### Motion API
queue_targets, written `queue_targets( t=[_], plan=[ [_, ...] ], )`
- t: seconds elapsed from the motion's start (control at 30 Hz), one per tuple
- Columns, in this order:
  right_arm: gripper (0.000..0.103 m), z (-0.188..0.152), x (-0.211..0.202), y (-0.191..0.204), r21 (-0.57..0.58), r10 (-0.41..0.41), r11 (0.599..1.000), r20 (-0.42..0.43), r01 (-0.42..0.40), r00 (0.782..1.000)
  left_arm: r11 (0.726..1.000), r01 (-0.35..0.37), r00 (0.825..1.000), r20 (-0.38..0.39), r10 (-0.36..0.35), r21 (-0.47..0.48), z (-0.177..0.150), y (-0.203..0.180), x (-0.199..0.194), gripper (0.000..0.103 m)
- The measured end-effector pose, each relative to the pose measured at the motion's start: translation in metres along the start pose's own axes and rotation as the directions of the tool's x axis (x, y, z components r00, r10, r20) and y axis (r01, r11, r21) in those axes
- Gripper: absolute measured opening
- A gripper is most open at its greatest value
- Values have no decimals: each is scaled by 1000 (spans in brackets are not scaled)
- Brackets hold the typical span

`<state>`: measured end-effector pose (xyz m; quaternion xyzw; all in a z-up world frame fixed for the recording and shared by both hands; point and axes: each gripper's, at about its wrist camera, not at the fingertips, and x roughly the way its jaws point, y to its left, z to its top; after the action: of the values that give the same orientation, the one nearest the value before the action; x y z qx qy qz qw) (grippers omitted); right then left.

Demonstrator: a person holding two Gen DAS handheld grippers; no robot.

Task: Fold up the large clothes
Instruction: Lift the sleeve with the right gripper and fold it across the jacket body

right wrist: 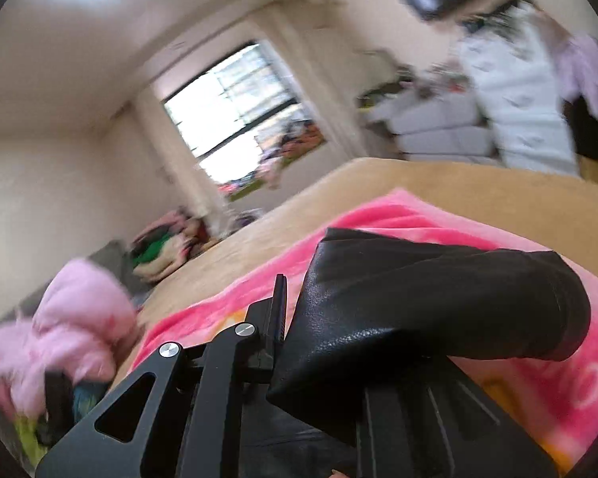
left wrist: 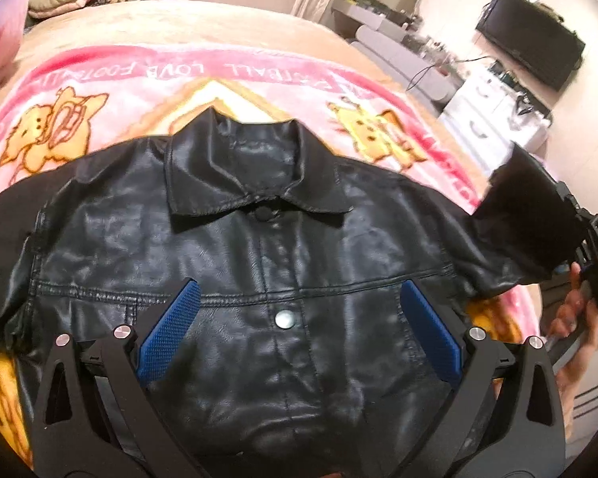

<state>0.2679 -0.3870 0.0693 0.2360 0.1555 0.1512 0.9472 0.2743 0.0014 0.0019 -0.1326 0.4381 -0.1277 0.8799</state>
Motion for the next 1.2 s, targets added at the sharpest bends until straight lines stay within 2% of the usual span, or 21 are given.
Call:
queue_targets(
  t=[0.13, 0.23, 0.4, 0.53, 0.6, 0.67, 0.77, 0.83, 0.93, 1.0, 1.07, 1.13, 1.2],
  plan=[
    [11, -15, 14, 52, -142, 79, 986, -85, -91, 993, 999, 51, 998, 34, -50, -15, 5, 1, -14, 94],
    [11, -36, 29, 85, -205, 130, 965, -172, -165, 976, 992, 115, 992, 50, -112, -60, 8, 7, -23, 94],
    [15, -79, 54, 129, -268, 160, 929, -333, -256, 929, 986, 128, 990, 65, -121, -103, 14, 21, -26, 94],
    [24, -113, 70, 142, -242, 148, 930, -445, -277, 883, 980, 134, 990, 53, -127, -144, 14, 32, -20, 94],
    [33, -125, 75, 141, -210, 141, 940, -483, -270, 864, 976, 144, 989, 41, -139, -161, 12, 36, -15, 94],
    [58, -136, 79, 139, -169, 132, 953, -517, -252, 846, 973, 154, 988, 26, -152, -172, 11, 37, -10, 94],
    [69, -143, 73, 128, -61, 161, 971, -547, -231, 821, 963, 185, 982, 7, -187, -197, 8, 38, -3, 94],
    [72, -140, 63, 124, -16, 173, 976, -538, -215, 825, 954, 210, 977, 1, -215, -212, 7, 39, -1, 94],
    [75, -131, 45, 119, 24, 168, 983, -498, -180, 851, 950, 220, 974, -2, -226, -219, 5, 40, -1, 94],
    [74, -122, 30, 117, 33, 137, 990, -429, -136, 893, 945, 233, 971, 3, -239, -230, 5, 42, -4, 94],
    [71, -120, 23, 126, 1, 117, 992, -389, -127, 914, 937, 249, 967, 12, -254, -245, 6, 45, -9, 94],
    [71, -125, 20, 144, -67, 139, 981, -401, -180, 905, 928, 269, 962, 32, -270, -260, 8, 52, -18, 94],
    [75, -133, 17, 166, -108, 196, 958, -429, -265, 882, 925, 268, 963, 56, -263, -270, 8, 60, -29, 94]
  ],
)
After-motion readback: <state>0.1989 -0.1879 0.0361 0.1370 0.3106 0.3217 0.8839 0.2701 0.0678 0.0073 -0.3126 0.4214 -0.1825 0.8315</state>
